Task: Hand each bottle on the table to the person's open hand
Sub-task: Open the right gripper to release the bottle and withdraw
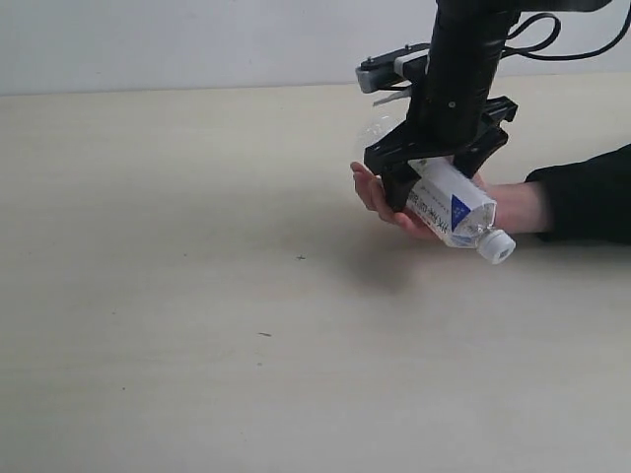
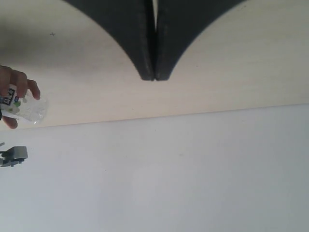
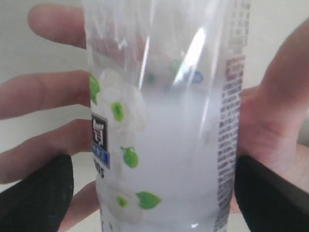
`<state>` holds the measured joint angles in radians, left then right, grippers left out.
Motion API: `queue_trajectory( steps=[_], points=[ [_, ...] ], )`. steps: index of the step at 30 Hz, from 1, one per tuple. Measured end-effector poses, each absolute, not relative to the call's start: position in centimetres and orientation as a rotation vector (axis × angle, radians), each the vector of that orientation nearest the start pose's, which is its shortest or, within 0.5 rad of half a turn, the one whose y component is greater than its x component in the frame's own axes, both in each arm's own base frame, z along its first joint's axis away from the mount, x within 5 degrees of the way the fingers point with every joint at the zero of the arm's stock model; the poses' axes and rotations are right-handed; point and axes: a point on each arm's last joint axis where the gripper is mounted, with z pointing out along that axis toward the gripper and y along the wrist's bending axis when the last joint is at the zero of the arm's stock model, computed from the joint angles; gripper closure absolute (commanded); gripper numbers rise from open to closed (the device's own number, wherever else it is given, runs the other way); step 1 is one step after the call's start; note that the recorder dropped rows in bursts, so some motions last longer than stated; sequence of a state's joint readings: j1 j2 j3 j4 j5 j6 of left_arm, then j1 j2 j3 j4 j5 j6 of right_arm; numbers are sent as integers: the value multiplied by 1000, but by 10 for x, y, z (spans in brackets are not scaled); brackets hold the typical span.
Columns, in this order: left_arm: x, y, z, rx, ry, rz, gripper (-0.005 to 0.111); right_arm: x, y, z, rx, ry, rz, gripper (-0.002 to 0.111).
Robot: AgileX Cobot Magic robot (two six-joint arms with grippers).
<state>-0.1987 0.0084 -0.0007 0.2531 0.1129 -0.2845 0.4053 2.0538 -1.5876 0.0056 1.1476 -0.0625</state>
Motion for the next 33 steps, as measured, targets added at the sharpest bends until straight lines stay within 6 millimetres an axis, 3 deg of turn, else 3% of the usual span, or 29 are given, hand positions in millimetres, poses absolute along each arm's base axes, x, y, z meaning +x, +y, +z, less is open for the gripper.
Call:
queue_trajectory(
  steps=[4,8,12,14,15,17,20,24,33],
  points=[
    [56,-9,203,111,1599,-157,107,377,162,195,-724,3005,13,18],
    [56,-9,203,111,1599,-157,107,369,157,234,-722,2909,17,20],
    [56,-9,203,111,1599,-157,107,345,146,280,-697,2803,36,50],
    [56,-9,203,111,1599,-157,107,330,140,291,-689,2770,44,73],
    [56,-9,203,111,1599,-157,107,320,136,295,-685,2755,48,93],
    [56,-9,203,111,1599,-157,107,288,122,301,-673,2711,62,108],
    [56,-9,202,110,1606,-155,107,244,105,316,-620,2587,112,108],
    [56,-8,202,109,1612,-154,107,189,82,316,-559,2447,154,108],
    [56,-8,202,109,1614,-153,107,101,44,276,-422,2154,244,108]
  ],
)
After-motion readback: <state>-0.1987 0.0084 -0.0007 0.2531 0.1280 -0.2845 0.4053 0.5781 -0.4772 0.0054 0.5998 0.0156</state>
